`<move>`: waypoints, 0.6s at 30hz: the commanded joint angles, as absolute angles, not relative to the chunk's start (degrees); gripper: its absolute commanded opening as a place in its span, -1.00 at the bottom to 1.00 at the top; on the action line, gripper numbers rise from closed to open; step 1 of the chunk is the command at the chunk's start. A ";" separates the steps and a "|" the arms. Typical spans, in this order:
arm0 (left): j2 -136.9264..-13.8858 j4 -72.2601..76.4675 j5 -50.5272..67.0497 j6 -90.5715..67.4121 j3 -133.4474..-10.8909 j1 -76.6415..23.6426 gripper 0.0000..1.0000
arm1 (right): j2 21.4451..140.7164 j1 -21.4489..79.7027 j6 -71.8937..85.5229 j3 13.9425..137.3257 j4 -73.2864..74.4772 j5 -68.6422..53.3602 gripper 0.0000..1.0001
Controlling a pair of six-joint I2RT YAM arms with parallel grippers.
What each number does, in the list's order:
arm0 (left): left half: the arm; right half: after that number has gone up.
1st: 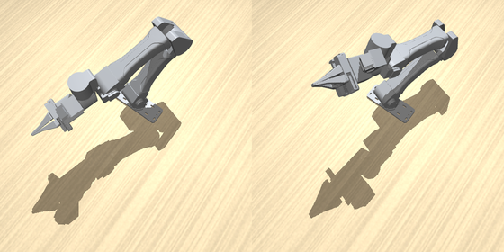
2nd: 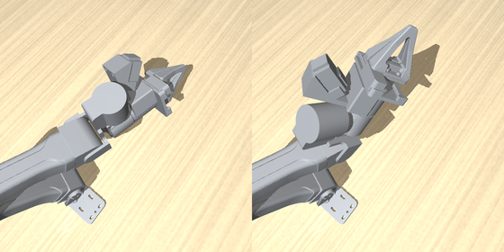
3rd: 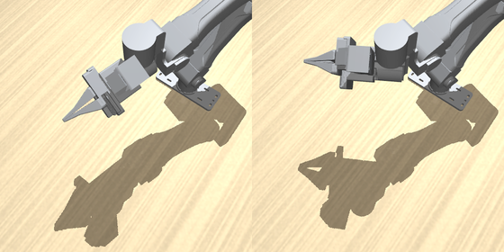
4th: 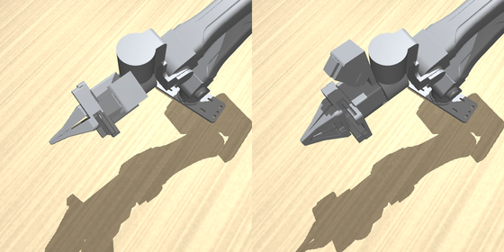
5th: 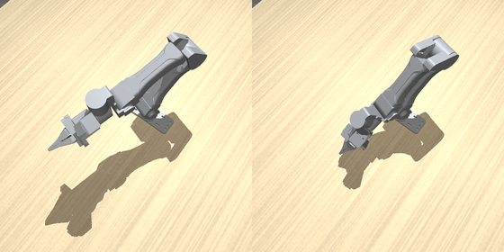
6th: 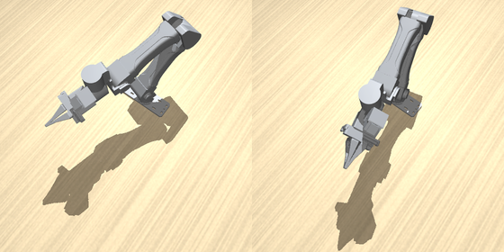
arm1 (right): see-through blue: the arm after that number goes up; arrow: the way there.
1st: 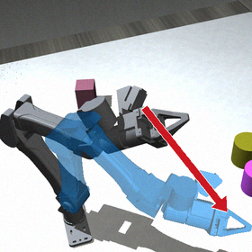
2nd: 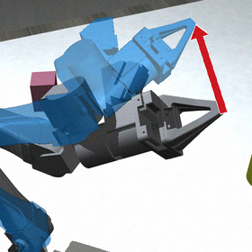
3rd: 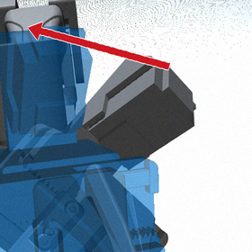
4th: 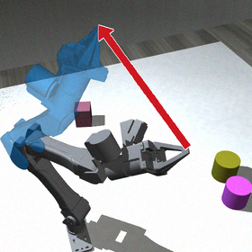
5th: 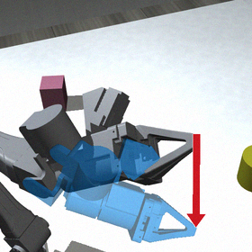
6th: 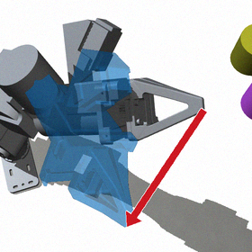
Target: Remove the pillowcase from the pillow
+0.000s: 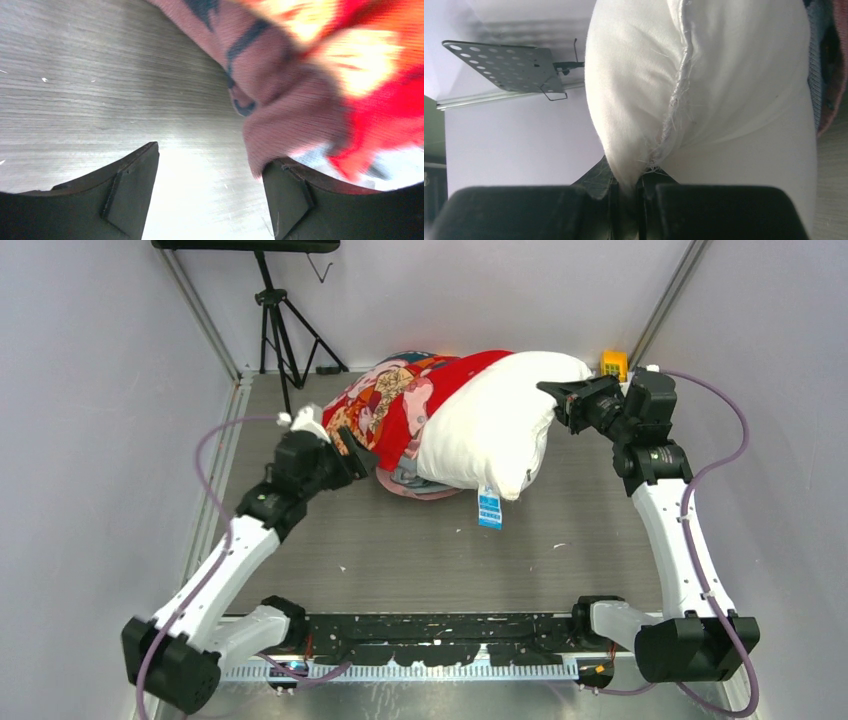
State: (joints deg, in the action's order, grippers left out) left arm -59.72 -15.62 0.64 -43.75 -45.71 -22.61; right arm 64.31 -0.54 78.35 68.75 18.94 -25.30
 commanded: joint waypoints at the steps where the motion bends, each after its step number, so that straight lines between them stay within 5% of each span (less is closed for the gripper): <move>1: -52.66 -32.88 6.46 -35.41 -59.63 -22.24 0.55 | 64.93 3.57 81.74 68.25 3.05 -23.43 -0.99; 5: -56.54 -41.42 14.44 -32.22 -69.77 -26.41 0.49 | 68.15 8.85 81.20 67.49 0.93 -22.97 -1.00; 8: -57.85 -40.71 6.19 -27.67 -74.52 -38.37 0.60 | 70.30 11.83 80.53 68.03 0.32 -22.68 -0.99; 11: -59.63 -37.45 -2.19 -24.55 -77.89 -48.36 0.99 | 71.25 14.57 78.89 69.07 0.21 -22.64 -0.99; 18: -71.08 -44.00 -14.65 -19.86 -90.39 -59.39 0.99 | 69.80 20.62 74.92 69.35 4.25 -20.11 -1.00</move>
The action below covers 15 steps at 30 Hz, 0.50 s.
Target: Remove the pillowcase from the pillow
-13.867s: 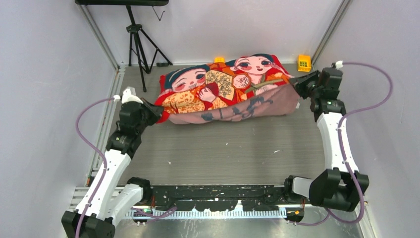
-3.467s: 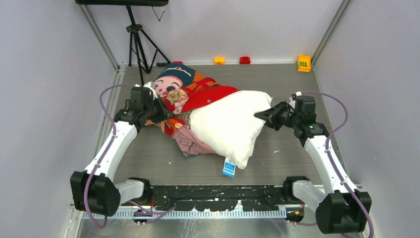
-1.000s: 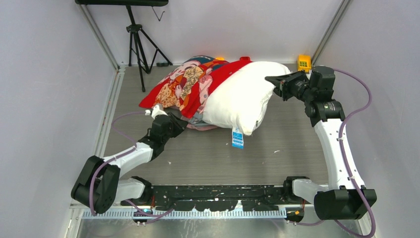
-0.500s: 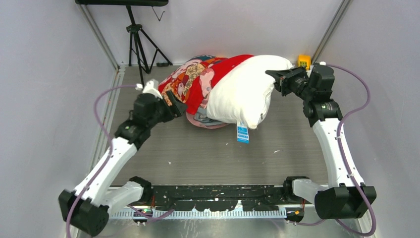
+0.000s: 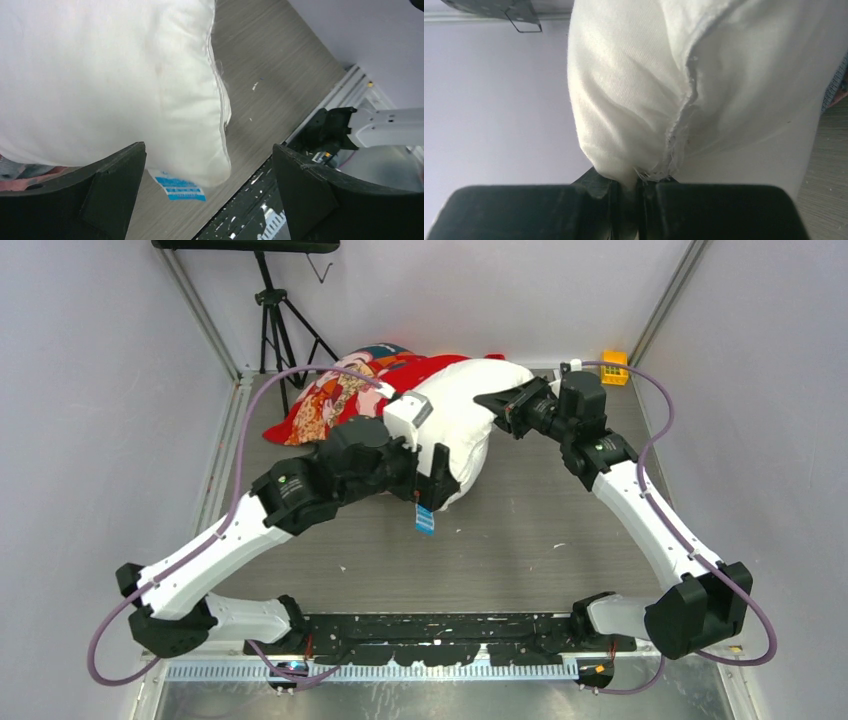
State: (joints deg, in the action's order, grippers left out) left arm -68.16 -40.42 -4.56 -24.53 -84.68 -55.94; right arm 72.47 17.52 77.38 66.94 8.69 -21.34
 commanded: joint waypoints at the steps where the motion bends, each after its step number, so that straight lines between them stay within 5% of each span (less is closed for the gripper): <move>1: -72.19 -44.63 -17.10 -19.21 -91.38 -60.66 0.99 | 69.40 21.24 74.48 69.24 5.35 -19.62 -1.00; 10: -83.21 -55.46 -36.58 -16.73 -102.90 -67.82 1.00 | 65.48 26.28 72.97 66.92 7.89 -16.09 -0.99; 15: -86.10 -54.79 -36.03 -14.06 -101.90 -68.08 1.00 | 65.13 27.80 71.88 67.42 9.83 -15.64 -0.99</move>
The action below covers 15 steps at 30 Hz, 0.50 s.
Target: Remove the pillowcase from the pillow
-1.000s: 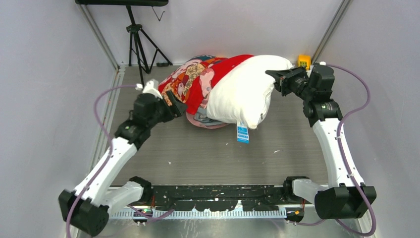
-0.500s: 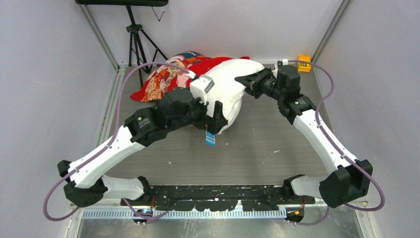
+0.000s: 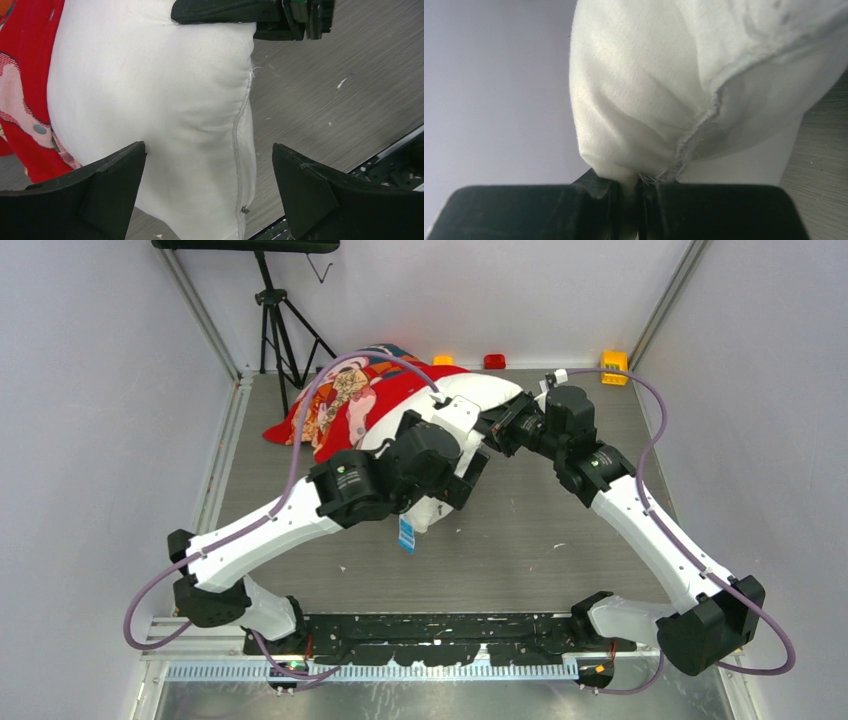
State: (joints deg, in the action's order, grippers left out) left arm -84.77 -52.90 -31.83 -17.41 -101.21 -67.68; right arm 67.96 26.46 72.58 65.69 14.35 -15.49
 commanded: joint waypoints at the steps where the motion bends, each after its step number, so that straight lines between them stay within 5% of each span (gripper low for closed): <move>1: -86.95 -54.65 -36.30 -13.68 -101.65 -68.04 0.99 | 65.08 28.01 71.87 67.37 9.80 -15.72 -0.99; 10: -88.84 -52.83 -41.26 -15.94 -94.78 -62.45 0.93 | 62.30 28.50 71.15 66.23 10.42 -15.17 -0.99; 11: -88.38 -52.34 -41.37 -15.73 -93.17 -61.89 0.75 | 62.05 28.53 70.07 66.50 11.57 -14.54 -0.91; 12: -87.69 -52.26 -41.51 -15.50 -92.27 -61.34 0.34 | 61.93 28.55 68.41 67.74 14.15 -13.42 -0.78; 15: -85.29 -54.11 -41.76 -16.52 -90.91 -59.15 -0.78 | 61.75 28.56 59.67 72.61 25.33 -5.90 0.04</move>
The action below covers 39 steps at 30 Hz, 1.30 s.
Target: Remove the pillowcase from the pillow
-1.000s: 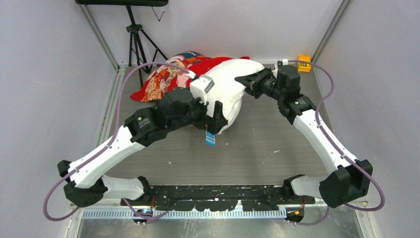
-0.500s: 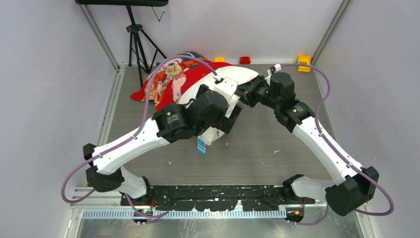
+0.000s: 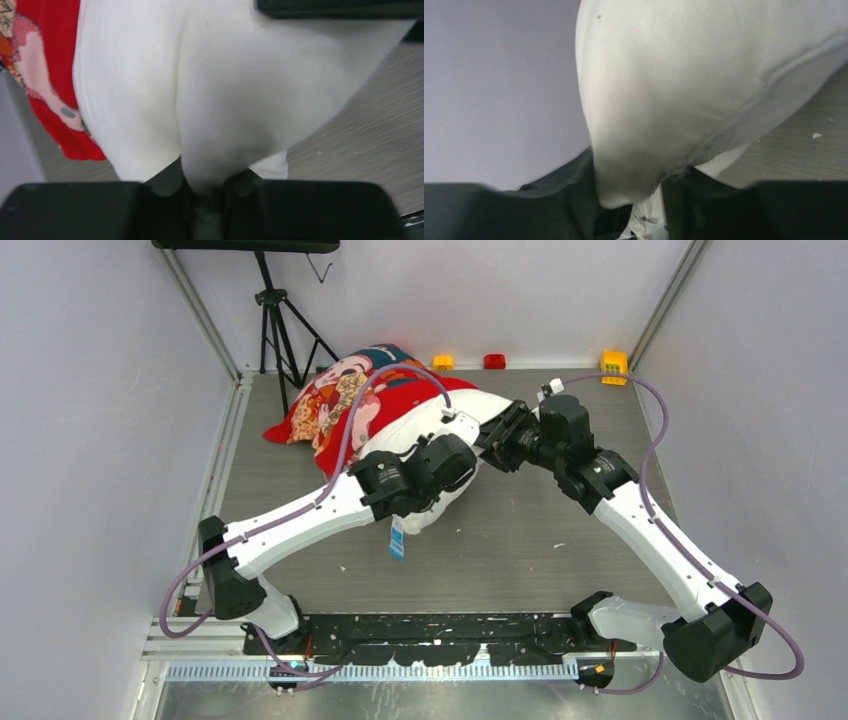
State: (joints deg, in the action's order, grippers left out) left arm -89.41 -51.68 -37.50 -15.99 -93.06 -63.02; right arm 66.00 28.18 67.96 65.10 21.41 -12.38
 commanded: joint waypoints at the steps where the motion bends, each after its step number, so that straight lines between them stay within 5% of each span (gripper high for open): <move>1: -83.83 -54.29 -41.52 -16.64 -90.17 -58.56 -0.97 | 61.40 28.50 57.23 73.79 28.64 -2.44 0.31; 4: -79.15 -53.83 -41.41 -16.50 -87.90 -58.14 -1.00 | 59.09 28.48 51.33 73.68 33.38 7.01 0.80; 11: -69.64 -55.72 -43.68 -15.87 -87.46 -58.14 -1.00 | 51.06 28.21 38.75 67.73 33.65 17.24 0.96; 15: -65.27 -55.34 -42.42 -14.56 -87.90 -58.15 -1.00 | 45.87 28.20 33.28 60.79 30.71 17.60 0.88; 20: -60.14 -51.25 -38.51 -14.12 -87.46 -58.18 -1.00 | 44.75 28.19 29.48 52.42 20.17 0.29 0.86; 31: -54.85 -49.94 -33.12 -17.21 -90.08 -58.18 -1.00 | 60.20 28.38 37.33 46.00 -11.39 -24.00 0.75; 39: -53.68 -49.90 -31.38 -18.15 -91.83 -58.17 -1.00 | 70.11 28.68 38.68 49.55 -17.60 -23.63 0.53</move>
